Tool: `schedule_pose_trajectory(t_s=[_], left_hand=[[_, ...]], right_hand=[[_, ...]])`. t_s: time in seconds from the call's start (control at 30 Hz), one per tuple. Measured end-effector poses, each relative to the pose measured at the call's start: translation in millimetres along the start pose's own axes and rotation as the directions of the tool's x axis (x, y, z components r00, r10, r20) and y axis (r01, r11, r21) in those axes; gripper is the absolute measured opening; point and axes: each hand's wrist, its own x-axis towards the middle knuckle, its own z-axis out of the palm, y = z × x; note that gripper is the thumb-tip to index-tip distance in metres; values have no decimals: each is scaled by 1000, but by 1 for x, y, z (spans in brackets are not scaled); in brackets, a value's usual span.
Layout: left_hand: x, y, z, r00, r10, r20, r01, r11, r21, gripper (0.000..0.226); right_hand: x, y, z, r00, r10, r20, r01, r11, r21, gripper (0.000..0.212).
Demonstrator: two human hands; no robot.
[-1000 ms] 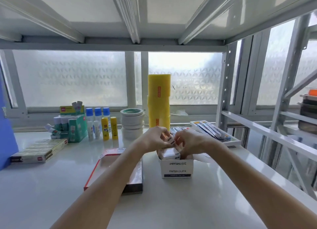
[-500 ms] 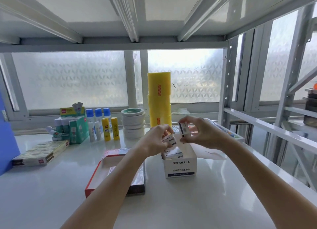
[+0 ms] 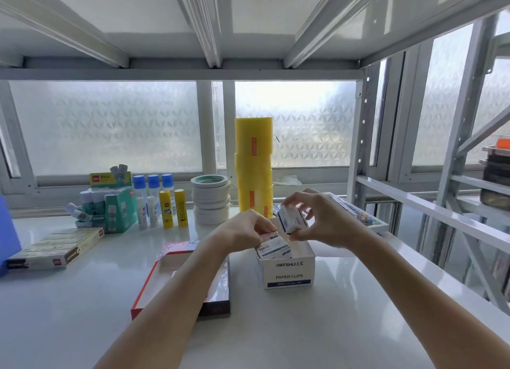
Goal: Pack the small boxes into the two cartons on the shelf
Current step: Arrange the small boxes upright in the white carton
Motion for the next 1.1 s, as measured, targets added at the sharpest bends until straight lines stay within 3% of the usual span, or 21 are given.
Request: schedule_pose_trajectory(t_s=[0.17, 0.27, 0.53, 0.73, 0.93, 1.1], left_hand=[[1, -2, 6, 975, 135, -175, -109, 983, 149, 26], [1, 0, 5, 966, 183, -180, -142, 965, 219, 20], [7, -2, 4, 998, 9, -65, 8, 966, 258, 38], [1, 2, 8, 978, 90, -190, -41, 968, 249, 18], [-4, 11, 9, 997, -59, -57, 73, 956, 284, 35], [-9, 11, 3, 999, -27, 27, 23, 991, 128, 31]], right_hand=[[3, 3, 12, 1000, 11, 8, -10, 998, -67, 62], [3, 2, 11, 1000, 10, 10, -9, 997, -80, 61], [5, 3, 16, 998, 56, 10, -56, 997, -60, 65], [4, 3, 13, 993, 93, -69, -95, 995, -22, 69], [2, 3, 11, 993, 90, -81, -91, 996, -13, 60], [2, 6, 14, 996, 85, -40, -86, 996, -5, 61]])
